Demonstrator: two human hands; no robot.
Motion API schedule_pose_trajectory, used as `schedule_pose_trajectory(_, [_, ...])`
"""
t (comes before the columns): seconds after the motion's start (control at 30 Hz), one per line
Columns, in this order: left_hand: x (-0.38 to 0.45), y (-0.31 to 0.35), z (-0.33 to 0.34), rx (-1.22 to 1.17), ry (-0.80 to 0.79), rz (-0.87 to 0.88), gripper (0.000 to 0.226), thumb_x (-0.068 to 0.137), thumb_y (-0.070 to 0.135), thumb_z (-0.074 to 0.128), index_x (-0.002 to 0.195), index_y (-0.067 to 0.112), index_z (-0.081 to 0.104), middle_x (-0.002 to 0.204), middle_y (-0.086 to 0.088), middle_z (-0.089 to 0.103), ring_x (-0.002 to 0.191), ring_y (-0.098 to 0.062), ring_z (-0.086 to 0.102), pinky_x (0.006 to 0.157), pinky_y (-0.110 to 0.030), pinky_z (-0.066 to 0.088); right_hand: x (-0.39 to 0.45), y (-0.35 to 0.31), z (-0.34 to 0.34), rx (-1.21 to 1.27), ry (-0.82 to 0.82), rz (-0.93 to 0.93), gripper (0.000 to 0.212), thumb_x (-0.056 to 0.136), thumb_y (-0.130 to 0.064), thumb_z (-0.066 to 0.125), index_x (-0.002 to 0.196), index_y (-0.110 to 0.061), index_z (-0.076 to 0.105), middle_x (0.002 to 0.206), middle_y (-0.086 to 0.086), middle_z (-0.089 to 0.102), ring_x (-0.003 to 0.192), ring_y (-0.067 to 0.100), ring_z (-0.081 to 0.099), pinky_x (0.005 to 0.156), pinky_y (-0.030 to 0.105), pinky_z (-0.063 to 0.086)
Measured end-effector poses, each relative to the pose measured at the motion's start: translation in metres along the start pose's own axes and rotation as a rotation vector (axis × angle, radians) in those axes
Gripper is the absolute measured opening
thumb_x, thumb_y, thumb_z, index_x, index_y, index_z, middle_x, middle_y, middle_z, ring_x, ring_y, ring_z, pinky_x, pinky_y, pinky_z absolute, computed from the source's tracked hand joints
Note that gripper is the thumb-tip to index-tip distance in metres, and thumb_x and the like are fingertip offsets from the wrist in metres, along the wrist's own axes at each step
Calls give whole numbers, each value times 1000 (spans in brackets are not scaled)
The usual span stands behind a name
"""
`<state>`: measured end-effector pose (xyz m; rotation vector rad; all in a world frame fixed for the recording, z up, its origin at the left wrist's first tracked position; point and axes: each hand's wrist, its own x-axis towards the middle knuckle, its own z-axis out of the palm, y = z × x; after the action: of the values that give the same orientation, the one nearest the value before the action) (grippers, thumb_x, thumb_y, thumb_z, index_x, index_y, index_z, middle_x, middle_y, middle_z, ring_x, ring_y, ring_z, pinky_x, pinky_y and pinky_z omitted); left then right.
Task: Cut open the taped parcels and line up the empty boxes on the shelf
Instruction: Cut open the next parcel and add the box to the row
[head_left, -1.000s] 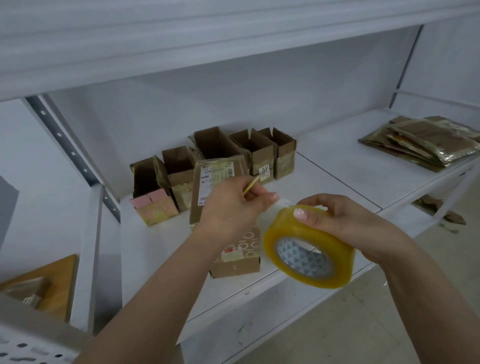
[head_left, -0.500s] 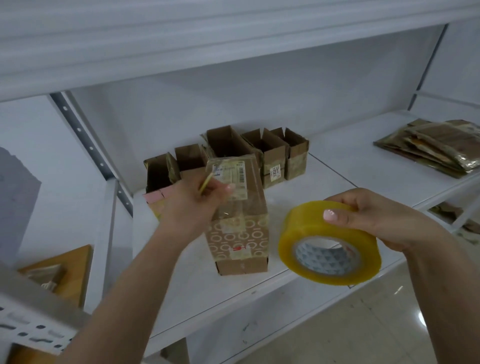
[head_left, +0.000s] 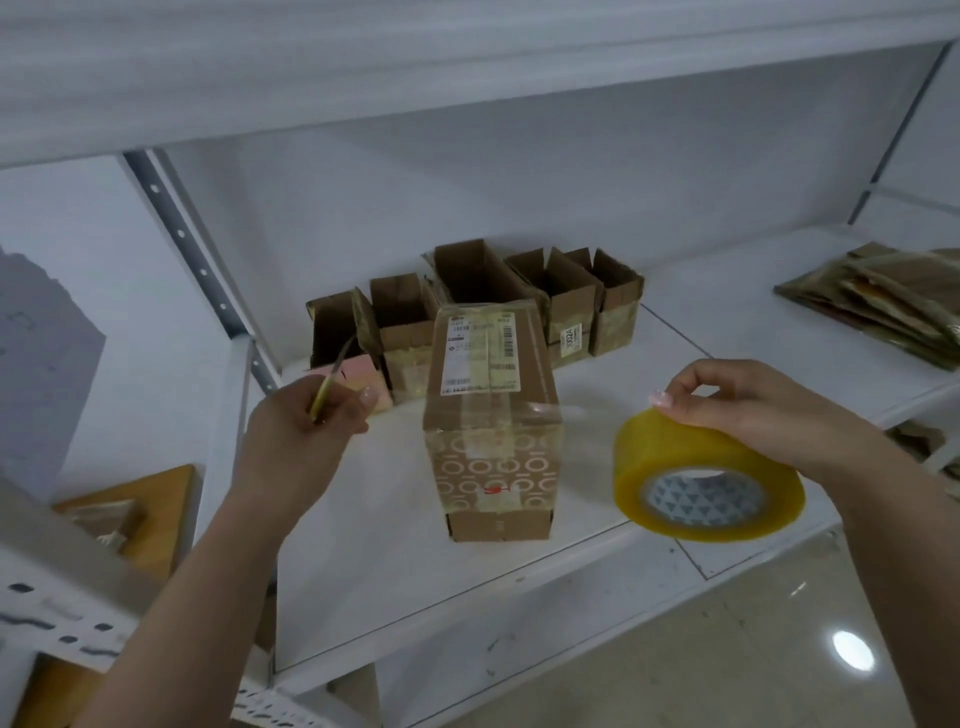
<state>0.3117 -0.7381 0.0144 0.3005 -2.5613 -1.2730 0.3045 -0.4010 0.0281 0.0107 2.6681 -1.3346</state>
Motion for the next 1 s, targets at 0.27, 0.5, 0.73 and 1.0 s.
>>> schedule_pose_trajectory(0.27, [8, -13, 6, -146, 20, -126, 28, 93, 34, 63, 72, 15, 64, 75, 3, 66, 74, -7, 56, 86, -35, 39, 19, -18, -2, -51, 43, -15, 47, 62, -60, 66, 92, -24, 66, 91, -2, 67, 79, 19, 65, 63, 27, 46])
schedule_pose_trajectory(0.5, [16, -26, 24, -193, -50, -197, 26, 94, 32, 62, 79, 11, 66, 78, 0, 66, 78, -6, 56, 84, -33, 36, 33, -6, 4, -107, 11, 55, 41, 70, -57, 68, 95, -25, 64, 95, 2, 66, 84, 22, 64, 68, 31, 48])
schedule_pose_trajectory(0.73, [5, -41, 57, -341, -168, -336, 31, 94, 34, 62, 77, 8, 63, 60, 6, 57, 56, -9, 43, 95, -57, 43, 49, 16, 28, -102, -22, 137, 34, 78, -54, 71, 96, -27, 62, 96, 1, 64, 84, 20, 62, 63, 27, 46])
schedule_pose_trajectory(1.0, [-3, -47, 83, -489, -238, -389, 35, 101, 32, 49, 75, 10, 54, 66, -1, 46, 46, -10, 26, 46, -24, 23, 60, 25, 50, -81, -45, 153, 29, 82, -50, 71, 97, -28, 62, 95, 2, 65, 85, 20, 64, 67, 30, 50])
